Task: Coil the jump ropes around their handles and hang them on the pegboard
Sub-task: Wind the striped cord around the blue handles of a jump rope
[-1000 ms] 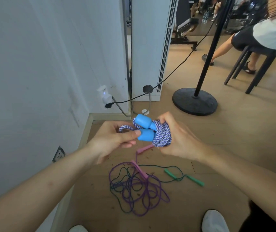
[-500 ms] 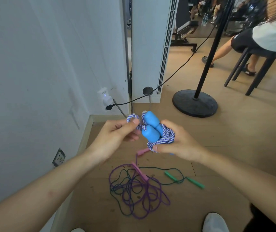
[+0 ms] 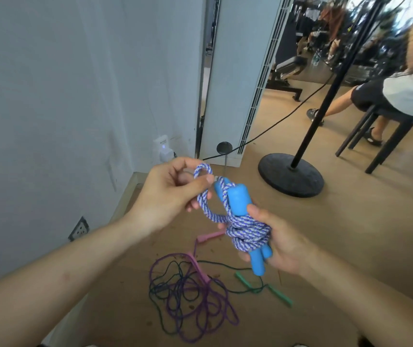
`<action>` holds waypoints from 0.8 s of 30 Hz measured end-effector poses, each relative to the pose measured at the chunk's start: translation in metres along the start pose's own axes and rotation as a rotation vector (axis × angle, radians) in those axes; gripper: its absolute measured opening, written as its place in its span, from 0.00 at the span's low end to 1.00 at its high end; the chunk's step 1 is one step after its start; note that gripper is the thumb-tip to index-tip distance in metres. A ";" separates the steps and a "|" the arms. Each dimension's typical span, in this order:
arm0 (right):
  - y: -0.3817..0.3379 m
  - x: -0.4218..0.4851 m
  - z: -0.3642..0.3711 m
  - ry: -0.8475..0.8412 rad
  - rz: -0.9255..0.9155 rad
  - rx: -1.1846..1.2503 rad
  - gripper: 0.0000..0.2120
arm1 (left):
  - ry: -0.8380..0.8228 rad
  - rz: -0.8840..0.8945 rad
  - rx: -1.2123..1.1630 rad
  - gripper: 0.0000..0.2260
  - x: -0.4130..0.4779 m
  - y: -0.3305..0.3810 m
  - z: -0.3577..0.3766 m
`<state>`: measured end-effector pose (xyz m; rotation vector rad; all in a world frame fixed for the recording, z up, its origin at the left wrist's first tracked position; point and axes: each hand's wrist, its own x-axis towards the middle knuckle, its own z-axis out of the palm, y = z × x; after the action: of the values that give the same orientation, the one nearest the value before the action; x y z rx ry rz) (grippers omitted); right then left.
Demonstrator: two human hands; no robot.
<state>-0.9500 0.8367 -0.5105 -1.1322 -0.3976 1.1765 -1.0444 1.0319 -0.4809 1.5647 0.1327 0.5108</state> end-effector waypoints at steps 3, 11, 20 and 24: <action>0.000 0.001 0.001 -0.022 -0.002 0.089 0.41 | -0.072 0.097 0.118 0.10 0.003 0.001 -0.001; 0.002 -0.001 -0.006 -0.055 -0.014 0.044 0.33 | -0.210 0.118 0.385 0.14 0.007 -0.008 -0.011; 0.002 -0.006 0.002 -0.050 -0.020 0.017 0.29 | -0.316 0.147 0.381 0.09 0.005 0.002 -0.012; 0.004 -0.006 0.004 -0.025 -0.020 0.068 0.27 | -0.349 0.073 0.245 0.07 0.004 0.003 -0.013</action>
<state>-0.9574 0.8336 -0.5101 -1.0532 -0.3851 1.1790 -1.0470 1.0451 -0.4779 1.8797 -0.1339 0.2782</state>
